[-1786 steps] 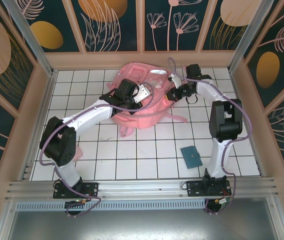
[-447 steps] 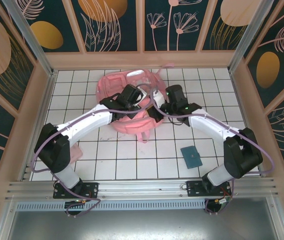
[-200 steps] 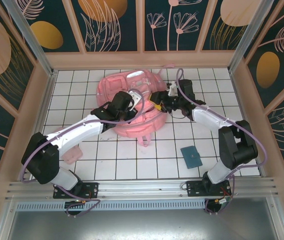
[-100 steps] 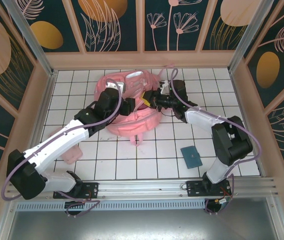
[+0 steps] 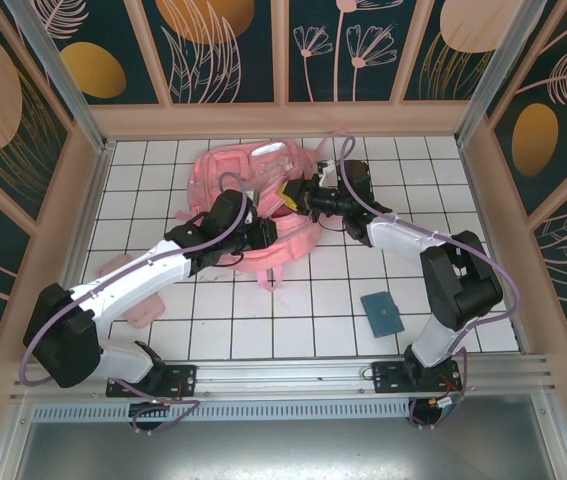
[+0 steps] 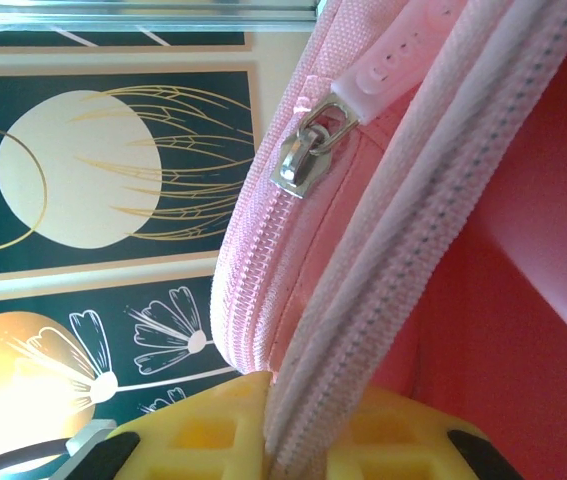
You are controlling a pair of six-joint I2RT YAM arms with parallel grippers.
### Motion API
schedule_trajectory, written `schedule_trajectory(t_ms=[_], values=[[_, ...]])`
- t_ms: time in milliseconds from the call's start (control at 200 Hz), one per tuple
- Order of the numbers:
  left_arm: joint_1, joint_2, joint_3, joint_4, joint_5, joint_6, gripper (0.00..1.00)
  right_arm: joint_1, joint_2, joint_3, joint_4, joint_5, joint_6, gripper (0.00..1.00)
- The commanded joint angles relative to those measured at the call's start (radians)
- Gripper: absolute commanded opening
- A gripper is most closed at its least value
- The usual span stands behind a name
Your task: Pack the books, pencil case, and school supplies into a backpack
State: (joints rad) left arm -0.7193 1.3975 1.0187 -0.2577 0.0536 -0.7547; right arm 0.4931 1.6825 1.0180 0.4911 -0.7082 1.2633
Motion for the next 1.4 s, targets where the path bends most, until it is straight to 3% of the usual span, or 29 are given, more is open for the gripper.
schedule_trajectory(t_ms=[0,145,285,500,701,841,1036,1391], values=[[-0.002,0.035,0.039,-0.010,-0.043,-0.038,0.35,0.018,-0.032,0.031,0.138,-0.015,-0.014,0.15],[-0.001,0.050,0.056,-0.033,-0.111,-0.041,0.40,0.021,-0.037,0.031,0.129,-0.017,-0.021,0.15],[0.000,0.063,0.049,0.024,-0.060,-0.037,0.25,0.022,-0.036,0.032,0.121,-0.017,-0.025,0.14],[0.001,0.039,0.040,-0.007,-0.101,-0.024,0.00,0.022,-0.056,0.037,0.041,0.032,-0.088,0.11],[0.001,-0.006,0.027,-0.073,-0.151,0.007,0.00,0.017,-0.102,0.046,-0.139,0.196,-0.216,0.00],[0.009,-0.033,-0.013,-0.135,-0.178,0.015,0.00,0.002,-0.160,0.006,-0.179,0.323,-0.260,0.00],[0.063,-0.085,-0.096,-0.160,-0.210,0.007,0.00,-0.056,-0.197,-0.070,-0.051,0.300,-0.220,0.00],[0.272,-0.060,-0.168,-0.046,-0.268,0.126,0.00,-0.132,-0.255,-0.092,-0.103,0.233,-0.271,0.00]])
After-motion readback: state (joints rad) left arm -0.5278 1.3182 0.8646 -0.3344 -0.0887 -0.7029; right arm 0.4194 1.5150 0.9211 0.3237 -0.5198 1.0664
